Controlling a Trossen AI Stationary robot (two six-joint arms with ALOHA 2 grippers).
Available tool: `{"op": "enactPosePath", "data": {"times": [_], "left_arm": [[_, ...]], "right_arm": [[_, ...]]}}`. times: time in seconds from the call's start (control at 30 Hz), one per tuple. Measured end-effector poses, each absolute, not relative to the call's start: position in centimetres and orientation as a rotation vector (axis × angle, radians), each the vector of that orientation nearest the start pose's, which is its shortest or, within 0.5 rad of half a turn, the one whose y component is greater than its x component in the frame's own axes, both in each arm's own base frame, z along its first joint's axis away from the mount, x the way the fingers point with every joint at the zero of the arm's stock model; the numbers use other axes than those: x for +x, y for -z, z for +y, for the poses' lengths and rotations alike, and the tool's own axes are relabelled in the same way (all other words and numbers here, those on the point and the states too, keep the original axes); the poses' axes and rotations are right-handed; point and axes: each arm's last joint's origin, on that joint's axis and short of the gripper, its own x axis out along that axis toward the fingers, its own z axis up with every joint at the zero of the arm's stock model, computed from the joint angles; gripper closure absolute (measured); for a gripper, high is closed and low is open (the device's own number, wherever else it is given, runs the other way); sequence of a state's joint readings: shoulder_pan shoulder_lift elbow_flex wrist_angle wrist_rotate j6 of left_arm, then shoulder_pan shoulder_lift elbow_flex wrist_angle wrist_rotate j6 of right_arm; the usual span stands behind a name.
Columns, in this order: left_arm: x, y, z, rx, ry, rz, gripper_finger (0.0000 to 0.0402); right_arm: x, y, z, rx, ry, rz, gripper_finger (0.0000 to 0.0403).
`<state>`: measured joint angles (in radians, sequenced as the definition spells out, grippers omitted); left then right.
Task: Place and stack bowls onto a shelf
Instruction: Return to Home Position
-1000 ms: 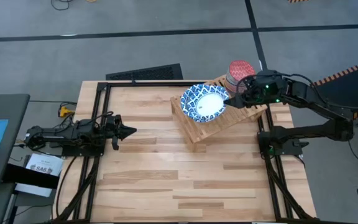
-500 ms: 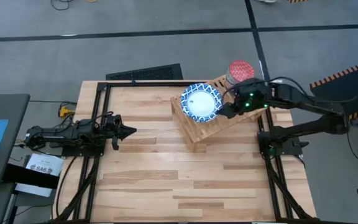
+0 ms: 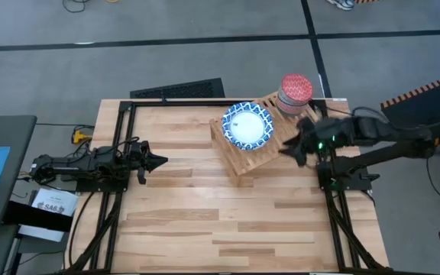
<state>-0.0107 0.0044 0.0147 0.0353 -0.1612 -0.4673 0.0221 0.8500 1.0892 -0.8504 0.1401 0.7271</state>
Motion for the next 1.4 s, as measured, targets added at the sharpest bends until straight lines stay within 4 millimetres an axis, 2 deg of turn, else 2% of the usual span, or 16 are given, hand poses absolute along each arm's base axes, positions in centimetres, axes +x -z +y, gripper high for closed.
{"op": "enactPosePath", "data": {"times": [0.1, 0.2, 0.33, 0.43, 0.6, 0.63, 0.87, 1.07, 1.2, 1.4], "left_arm": [[9.7, -17.2, 0.4, -0.47, -0.137, -0.08, 0.0401], [9.7, -17.2, 0.4, -0.47, -0.137, -0.079, 0.0401], [9.7, -17.2, 0.4, -0.47, -0.137, -0.08, 0.0401], [9.7, -17.2, 0.4, -0.47, -0.136, -0.08, 0.0402], [9.7, -17.2, 0.4, -0.47, -0.137, -0.08, 0.0402], [9.7, -17.2, 0.4, -0.47, -0.137, -0.08, 0.0401], [9.7, -17.2, 0.4, -0.47, -0.137, -0.08, 0.0401], [9.7, -17.2, 0.4, -0.47, -0.137, -0.08, 0.0402], [9.7, -17.2, 0.4, -0.47, -0.137, -0.08, 0.0402], [9.7, -17.2, 0.4, -0.47, -0.137, -0.08, 0.0401]], "right_arm": [[15.4, -33.9, 1.4, 0.638, 0.228, 0.531, 0.0143], [15.7, -31.7, 2.8, 0.595, 0.208, 0.489, 0.0147], [14.6, -29.6, 3.8, 0.558, 0.195, 0.455, 0.018], [13.4, -27.8, 4.1, 0.555, 0.169, 0.44, 0.0236], [12.4, -24.6, 4.3, 0.565, 0.07, 0.332, 0.0373], [12.2, -24.0, 4.2, 0.559, 0.063, 0.31, 0.0384], [10.6, -21.7, 2.8, 0.575, 0.023, 0.16, 0.0381], [9.7, -19.5, 2.5, 0.535, -0.048, 0.019, 0.0386], [9.3, -18.8, 2.5, 0.484, -0.11, -0.092, 0.0381], [9.3, -17.4, 2.5, 0.385, -0.108, -0.065, 0.0382]]}}
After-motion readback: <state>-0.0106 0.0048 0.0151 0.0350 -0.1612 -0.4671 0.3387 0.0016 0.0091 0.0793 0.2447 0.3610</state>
